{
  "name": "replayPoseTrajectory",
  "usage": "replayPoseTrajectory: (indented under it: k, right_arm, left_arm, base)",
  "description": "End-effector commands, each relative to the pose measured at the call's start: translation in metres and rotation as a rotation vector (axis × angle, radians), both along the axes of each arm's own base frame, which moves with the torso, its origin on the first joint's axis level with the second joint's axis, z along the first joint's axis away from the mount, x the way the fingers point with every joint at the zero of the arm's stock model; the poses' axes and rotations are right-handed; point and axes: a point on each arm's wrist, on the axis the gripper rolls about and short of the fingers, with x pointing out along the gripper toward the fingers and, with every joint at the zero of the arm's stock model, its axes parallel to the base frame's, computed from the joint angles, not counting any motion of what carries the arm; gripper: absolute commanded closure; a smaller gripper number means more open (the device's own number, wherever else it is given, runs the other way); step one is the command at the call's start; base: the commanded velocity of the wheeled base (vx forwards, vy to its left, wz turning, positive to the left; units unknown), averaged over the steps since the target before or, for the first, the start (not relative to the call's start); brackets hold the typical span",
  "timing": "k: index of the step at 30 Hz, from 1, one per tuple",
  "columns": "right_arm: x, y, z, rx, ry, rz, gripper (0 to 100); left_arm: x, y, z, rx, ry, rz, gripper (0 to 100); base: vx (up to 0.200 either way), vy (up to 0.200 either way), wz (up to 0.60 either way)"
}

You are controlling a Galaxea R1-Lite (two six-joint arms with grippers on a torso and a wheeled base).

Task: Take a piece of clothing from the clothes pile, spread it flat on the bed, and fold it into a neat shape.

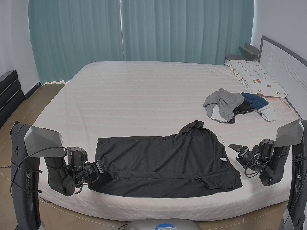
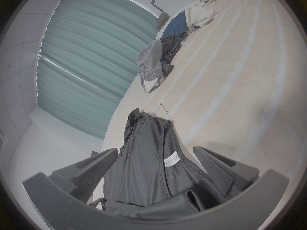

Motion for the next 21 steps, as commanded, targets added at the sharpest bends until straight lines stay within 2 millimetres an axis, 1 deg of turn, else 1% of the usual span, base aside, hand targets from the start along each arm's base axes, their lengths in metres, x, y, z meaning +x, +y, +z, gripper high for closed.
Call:
replayPoseTrajectory:
  k: [1,5,12,15,21]
  right_arm:
    - [-0.008,0.008,0.01,-0.022,-0.018,0.03,0]
    - [-0.015,0.017,0.01,-0.07,-0.014,0.077,0]
    - [-0.018,0.02,0.011,-0.118,-0.018,0.087,0]
    - [-0.022,0.02,0.015,-0.16,-0.03,0.104,0]
    - [-0.03,0.02,0.011,-0.228,-0.015,0.141,0]
  left_arm:
    - [-0.003,0.001,0.002,0.0,0.006,0.015,100]
    - [-0.003,0.002,0.006,0.0,-0.005,0.079,100]
    - [-0.005,0.003,0.014,-0.005,-0.019,0.084,100]
    - [-0.008,0.003,0.017,-0.003,-0.02,0.087,100]
    - [-0.016,0.006,0.021,0.002,-0.006,0.09,100]
  base:
    - [0.0,0.0,0.0]
    - [0.0,0.0,0.0]
    - [0.0,0.0,0.0]
    - [0.0,0.0,0.0]
    - [0.0,0.0,0.0]
